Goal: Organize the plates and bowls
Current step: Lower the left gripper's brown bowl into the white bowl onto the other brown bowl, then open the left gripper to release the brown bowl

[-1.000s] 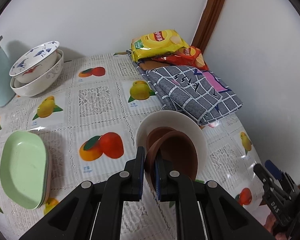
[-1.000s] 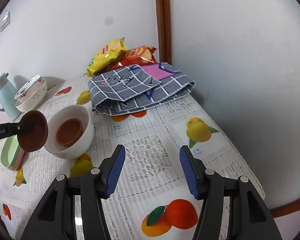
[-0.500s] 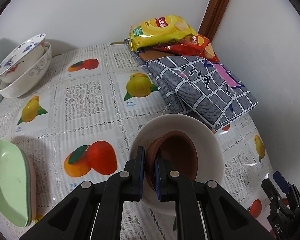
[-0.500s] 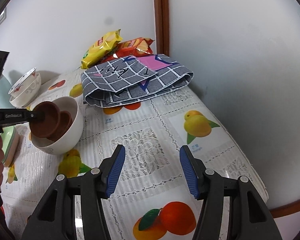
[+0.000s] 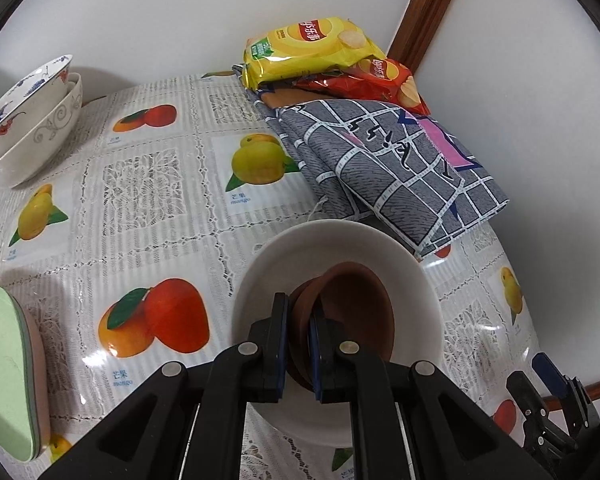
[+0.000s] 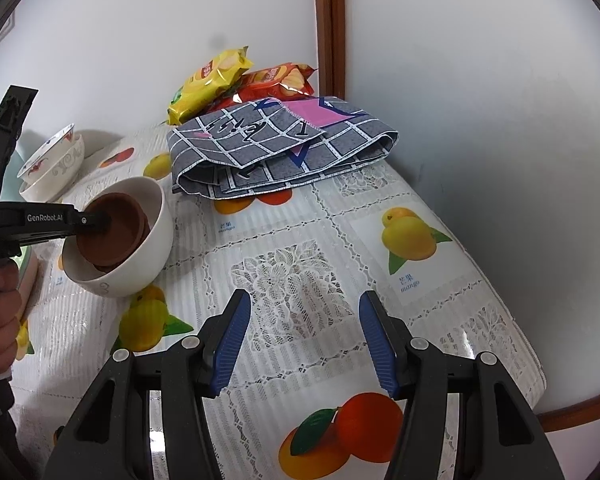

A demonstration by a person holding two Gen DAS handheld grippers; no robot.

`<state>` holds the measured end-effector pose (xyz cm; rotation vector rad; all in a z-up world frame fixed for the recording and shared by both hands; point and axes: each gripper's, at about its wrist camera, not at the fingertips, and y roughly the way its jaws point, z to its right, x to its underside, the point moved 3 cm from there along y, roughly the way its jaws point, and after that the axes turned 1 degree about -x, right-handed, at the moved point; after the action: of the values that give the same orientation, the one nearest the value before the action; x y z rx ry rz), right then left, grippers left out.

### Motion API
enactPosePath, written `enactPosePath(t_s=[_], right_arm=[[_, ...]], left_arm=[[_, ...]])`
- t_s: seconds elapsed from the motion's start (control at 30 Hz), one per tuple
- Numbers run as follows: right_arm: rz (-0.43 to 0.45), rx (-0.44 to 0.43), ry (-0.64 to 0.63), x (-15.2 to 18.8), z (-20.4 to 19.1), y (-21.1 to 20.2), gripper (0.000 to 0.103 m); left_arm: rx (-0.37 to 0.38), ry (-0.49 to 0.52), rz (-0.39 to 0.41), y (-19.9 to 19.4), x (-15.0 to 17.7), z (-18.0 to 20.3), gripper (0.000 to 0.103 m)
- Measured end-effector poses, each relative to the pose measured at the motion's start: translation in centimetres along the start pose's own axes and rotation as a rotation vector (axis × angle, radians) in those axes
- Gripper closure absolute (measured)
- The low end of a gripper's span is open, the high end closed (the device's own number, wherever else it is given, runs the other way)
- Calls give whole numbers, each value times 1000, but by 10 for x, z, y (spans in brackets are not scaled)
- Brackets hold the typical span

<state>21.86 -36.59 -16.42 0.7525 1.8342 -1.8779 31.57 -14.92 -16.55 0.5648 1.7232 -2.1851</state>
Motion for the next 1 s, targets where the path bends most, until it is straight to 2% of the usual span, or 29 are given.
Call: enactPosePath(t_s=[0.2,0.33,0.4,0.5,0.67,0.8,0.9,1.0], right_arm=[[-9,-12,23,3,-1,-4,47],[-11,-18,27,5,-4,-8,47],[-9,-19,22,6,-8,-12,47],[3,-25,1,7,-15,-20,47],[34,-6,-34,10,-28,-38,47],[71,-43,-10,13,-36,-53,47],[59,-51,-9,17,-45,-62,46],[37,-18,-26,21,-54,-71,31]], left_arm=[[-23,39,-5,-1,3,5,92],[-23,55,-33,-2,7,6,79],[-22,68,-34,-4,10,8,79],[-40,81,-25,-14,13,10,76],[-67,95,34,-48,17,8,51],[-117,89,70,-69,24,2,49],[-134,73,81,-86,32,-7,47],[-153,63,86,-99,40,-13,44]])
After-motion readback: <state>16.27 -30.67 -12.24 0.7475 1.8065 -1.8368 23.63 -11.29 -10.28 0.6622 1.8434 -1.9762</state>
